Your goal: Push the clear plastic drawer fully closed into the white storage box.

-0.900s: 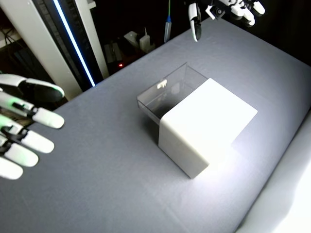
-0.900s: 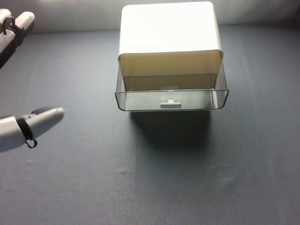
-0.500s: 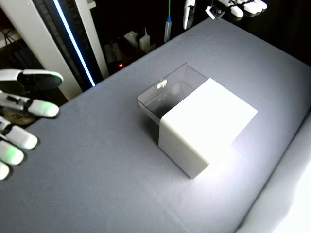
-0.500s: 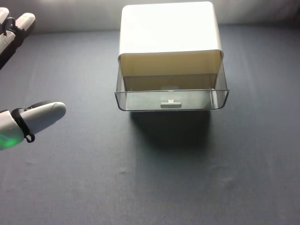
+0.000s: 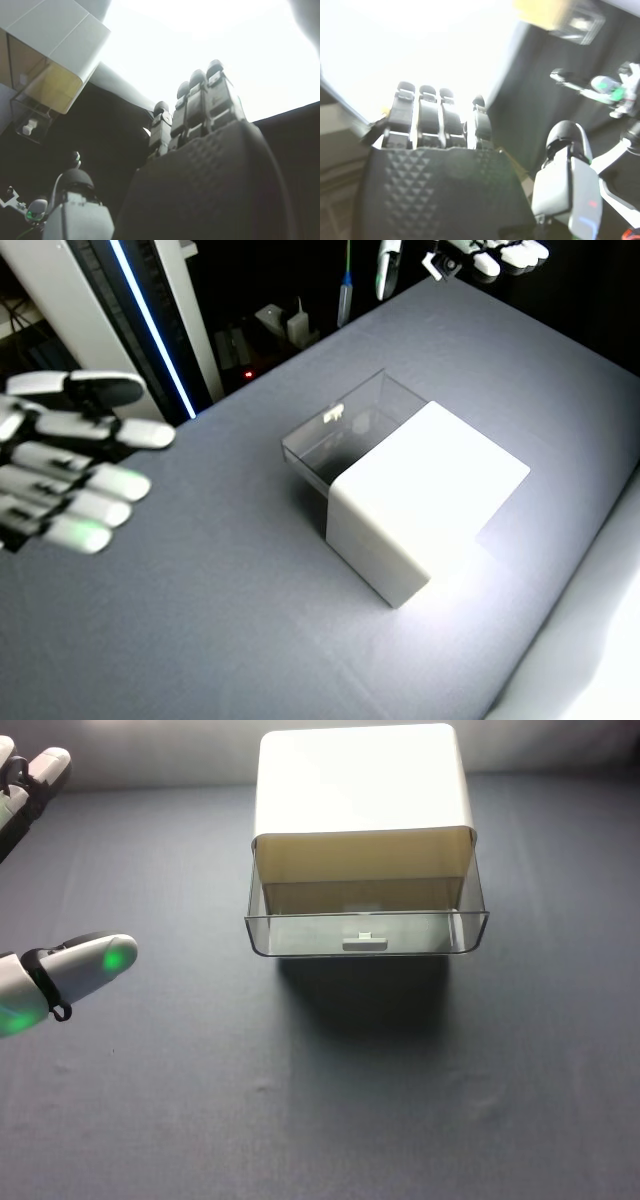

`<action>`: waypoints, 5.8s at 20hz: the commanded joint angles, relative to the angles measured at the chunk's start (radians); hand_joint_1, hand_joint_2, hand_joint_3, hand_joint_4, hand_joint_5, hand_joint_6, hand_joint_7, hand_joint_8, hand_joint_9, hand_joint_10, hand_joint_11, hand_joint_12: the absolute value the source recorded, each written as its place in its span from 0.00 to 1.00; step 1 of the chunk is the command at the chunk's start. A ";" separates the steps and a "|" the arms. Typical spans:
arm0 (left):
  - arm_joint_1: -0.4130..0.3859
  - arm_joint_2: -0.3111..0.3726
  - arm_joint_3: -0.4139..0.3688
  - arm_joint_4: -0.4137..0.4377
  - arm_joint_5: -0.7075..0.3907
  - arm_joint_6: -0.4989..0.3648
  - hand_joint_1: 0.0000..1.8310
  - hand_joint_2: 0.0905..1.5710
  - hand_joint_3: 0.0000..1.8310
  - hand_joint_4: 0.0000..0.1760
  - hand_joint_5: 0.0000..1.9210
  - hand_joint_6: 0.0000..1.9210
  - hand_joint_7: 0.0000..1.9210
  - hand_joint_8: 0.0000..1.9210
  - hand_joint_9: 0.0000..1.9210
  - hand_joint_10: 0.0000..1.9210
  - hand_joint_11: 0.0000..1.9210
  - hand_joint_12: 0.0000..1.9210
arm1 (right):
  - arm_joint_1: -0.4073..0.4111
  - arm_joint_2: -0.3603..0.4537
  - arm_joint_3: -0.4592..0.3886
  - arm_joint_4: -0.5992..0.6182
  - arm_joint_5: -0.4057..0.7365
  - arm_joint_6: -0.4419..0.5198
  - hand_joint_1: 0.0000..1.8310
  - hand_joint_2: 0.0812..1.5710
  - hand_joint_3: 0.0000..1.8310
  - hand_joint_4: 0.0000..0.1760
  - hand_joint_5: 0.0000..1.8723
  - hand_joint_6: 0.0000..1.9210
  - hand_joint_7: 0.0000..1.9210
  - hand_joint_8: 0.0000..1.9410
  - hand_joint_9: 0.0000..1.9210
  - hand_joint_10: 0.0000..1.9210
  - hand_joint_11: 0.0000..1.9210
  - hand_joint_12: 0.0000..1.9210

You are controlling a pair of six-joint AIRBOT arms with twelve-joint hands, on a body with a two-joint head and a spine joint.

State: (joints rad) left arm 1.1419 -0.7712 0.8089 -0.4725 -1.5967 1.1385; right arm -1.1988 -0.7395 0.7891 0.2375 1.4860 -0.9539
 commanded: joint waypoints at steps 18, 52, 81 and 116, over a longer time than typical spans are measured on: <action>0.024 0.000 -0.001 -0.035 -0.134 -0.008 0.00 0.58 0.01 1.00 0.00 0.00 0.00 0.00 0.00 0.00 0.00 0.00 | 0.294 -0.126 0.021 -0.485 -0.405 0.076 0.00 0.57 0.00 1.00 0.03 0.01 0.00 0.00 0.00 0.00 0.00 0.00; 0.048 -0.005 0.008 -0.045 -0.136 -0.041 0.00 0.59 0.00 0.97 0.00 0.00 0.00 0.00 0.00 0.00 0.00 0.00 | 0.488 -0.311 0.172 -0.654 -0.673 0.160 0.00 0.63 0.00 0.58 0.04 0.01 0.00 0.00 0.00 0.00 0.00 0.00; 0.048 -0.005 0.015 -0.040 -0.136 -0.067 0.00 0.58 0.00 1.00 0.00 0.00 0.00 0.00 0.00 0.00 0.00 0.00 | 0.617 -0.345 0.248 -0.558 -0.822 -0.046 0.00 0.63 0.00 0.13 0.12 0.01 0.03 0.01 0.00 0.00 0.00 0.00; 0.074 0.004 0.015 -0.088 -0.137 -0.114 0.07 0.61 0.00 0.76 0.00 0.00 0.00 0.00 0.00 0.00 0.00 0.00 | 0.313 0.034 0.053 -0.104 -0.184 -0.146 0.00 0.66 0.00 0.00 0.09 0.01 0.05 0.01 0.01 0.00 0.00 0.00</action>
State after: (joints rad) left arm 1.2194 -0.7761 0.8204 -0.5690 -1.6081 1.0302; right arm -0.9054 -0.7025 0.8452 0.1387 1.1355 -1.1004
